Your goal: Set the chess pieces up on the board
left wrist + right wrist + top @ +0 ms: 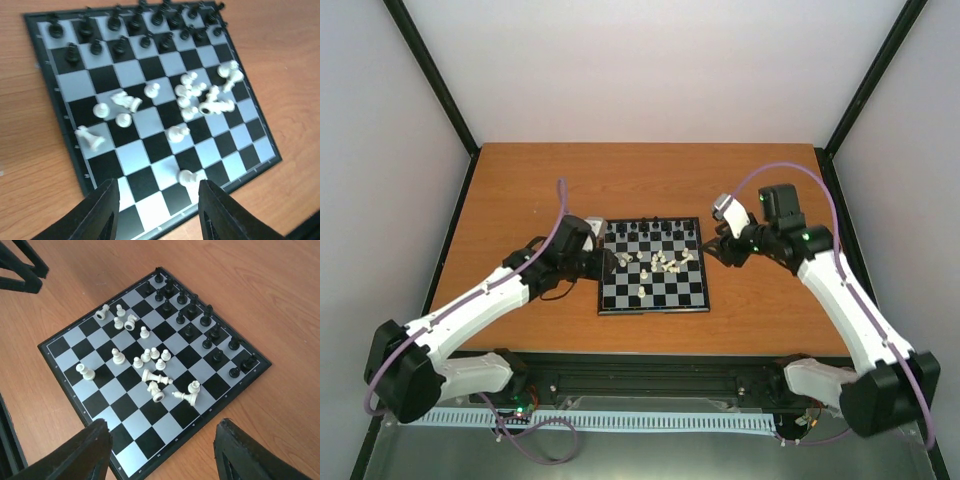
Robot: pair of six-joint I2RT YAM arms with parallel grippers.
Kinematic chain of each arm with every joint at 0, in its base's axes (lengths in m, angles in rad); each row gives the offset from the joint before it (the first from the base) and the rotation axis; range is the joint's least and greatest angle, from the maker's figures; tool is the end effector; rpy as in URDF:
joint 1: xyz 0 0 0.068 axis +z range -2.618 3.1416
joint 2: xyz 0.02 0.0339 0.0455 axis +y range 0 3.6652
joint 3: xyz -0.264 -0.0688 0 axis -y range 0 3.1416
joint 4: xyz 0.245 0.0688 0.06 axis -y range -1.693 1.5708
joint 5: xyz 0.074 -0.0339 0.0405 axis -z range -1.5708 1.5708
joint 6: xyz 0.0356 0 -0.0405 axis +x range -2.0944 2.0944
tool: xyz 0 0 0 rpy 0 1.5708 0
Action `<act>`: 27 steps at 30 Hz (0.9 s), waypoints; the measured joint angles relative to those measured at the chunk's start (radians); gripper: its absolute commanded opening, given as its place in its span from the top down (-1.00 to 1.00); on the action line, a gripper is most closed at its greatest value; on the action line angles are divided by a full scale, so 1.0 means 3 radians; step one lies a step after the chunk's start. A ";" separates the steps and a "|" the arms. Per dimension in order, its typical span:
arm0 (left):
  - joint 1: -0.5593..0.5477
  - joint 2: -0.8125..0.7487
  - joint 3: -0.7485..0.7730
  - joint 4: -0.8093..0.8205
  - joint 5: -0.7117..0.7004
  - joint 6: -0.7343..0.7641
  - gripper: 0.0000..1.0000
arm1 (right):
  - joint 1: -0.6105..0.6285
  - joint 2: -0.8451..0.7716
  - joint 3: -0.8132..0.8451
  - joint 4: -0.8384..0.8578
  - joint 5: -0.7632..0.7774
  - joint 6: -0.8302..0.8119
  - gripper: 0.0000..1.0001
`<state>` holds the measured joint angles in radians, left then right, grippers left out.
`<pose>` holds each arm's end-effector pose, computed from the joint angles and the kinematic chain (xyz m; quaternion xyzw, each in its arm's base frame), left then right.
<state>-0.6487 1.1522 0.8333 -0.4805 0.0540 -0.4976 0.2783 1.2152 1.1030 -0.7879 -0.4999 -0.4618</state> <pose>0.1905 -0.1468 0.2563 0.0800 0.9228 -0.2250 0.3024 0.2296 0.0834 0.3107 -0.4068 0.8236 0.2034 0.3389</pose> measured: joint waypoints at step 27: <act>-0.0926 0.1799 0.1006 -0.0741 -0.0627 0.0450 0.17 | -0.0001 -0.0495 -0.0676 0.0596 0.0287 -0.0024 -0.47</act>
<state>-0.9264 1.6920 1.1351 -0.7029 -0.1341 -0.3626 0.2779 1.0668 0.9001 -0.6090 -0.4137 -0.4690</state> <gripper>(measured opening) 0.430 0.736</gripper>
